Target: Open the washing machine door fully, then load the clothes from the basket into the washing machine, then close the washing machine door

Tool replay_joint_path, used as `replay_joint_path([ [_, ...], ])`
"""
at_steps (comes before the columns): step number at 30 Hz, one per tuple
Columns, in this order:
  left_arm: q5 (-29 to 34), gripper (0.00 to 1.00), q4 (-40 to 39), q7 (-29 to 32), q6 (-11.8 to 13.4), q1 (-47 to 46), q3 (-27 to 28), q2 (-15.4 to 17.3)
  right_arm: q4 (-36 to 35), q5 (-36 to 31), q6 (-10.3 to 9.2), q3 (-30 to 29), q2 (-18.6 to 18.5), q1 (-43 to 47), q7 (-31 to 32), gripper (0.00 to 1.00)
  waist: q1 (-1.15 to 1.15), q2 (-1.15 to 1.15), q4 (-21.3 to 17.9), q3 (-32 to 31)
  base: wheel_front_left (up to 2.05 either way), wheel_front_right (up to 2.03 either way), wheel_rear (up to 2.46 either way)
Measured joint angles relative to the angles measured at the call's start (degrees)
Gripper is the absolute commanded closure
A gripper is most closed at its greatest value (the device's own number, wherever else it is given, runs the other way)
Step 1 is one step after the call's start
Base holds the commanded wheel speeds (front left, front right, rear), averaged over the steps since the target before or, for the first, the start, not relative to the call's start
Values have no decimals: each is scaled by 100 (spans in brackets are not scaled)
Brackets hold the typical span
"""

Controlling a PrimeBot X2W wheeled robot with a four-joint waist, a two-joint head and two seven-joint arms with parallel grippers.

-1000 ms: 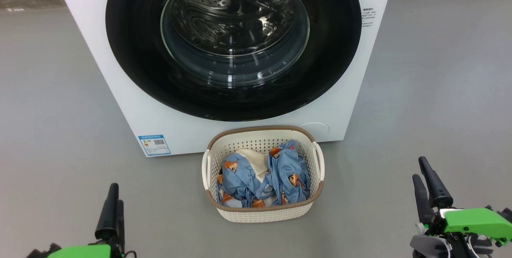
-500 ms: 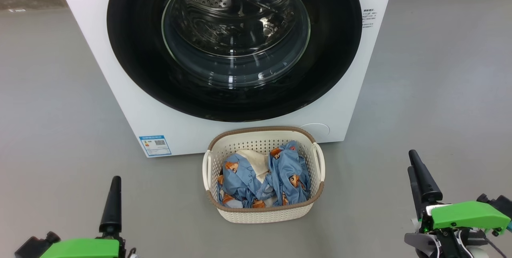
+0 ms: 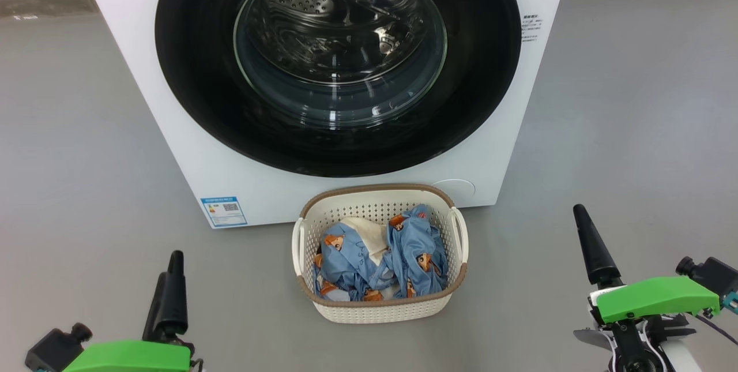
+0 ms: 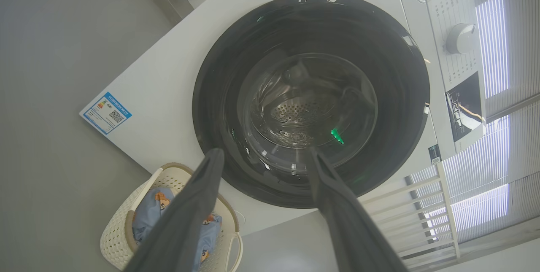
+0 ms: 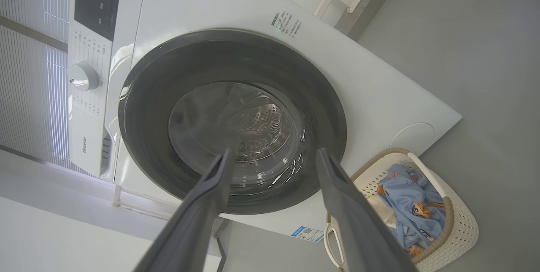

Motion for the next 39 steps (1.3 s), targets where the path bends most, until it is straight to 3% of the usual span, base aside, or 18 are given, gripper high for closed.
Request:
replay_joint_path([
  [19,1920,0,151,-311,0,-117,-71,70,389,-2132,0,194,-124,-152,-304,0,-1,0,37,-44,0,0,0],
  [39,3208,0,388,-636,-8,-342,-81,-27,658,-3542,1,586,-154,-508,-632,0,0,0,70,-61,0,0,0],
])
